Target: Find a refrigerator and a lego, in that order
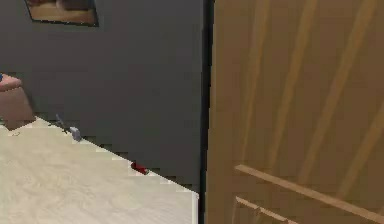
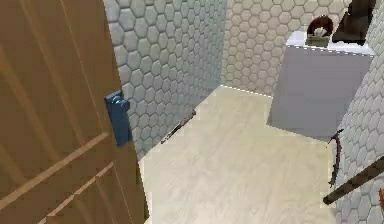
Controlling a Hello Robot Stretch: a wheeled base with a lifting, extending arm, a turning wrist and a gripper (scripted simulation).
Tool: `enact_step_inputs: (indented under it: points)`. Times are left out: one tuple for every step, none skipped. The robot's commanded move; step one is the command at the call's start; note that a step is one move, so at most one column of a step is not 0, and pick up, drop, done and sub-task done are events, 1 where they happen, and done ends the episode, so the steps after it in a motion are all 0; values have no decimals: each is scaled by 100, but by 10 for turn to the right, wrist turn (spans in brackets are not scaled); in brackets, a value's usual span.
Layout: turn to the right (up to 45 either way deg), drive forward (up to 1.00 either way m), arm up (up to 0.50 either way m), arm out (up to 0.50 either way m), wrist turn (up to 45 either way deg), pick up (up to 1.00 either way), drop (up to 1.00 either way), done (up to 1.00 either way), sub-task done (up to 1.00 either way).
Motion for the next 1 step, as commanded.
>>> enact_step_inputs:
  points:
    - [300,0,0,0,0,0,0,0,0]
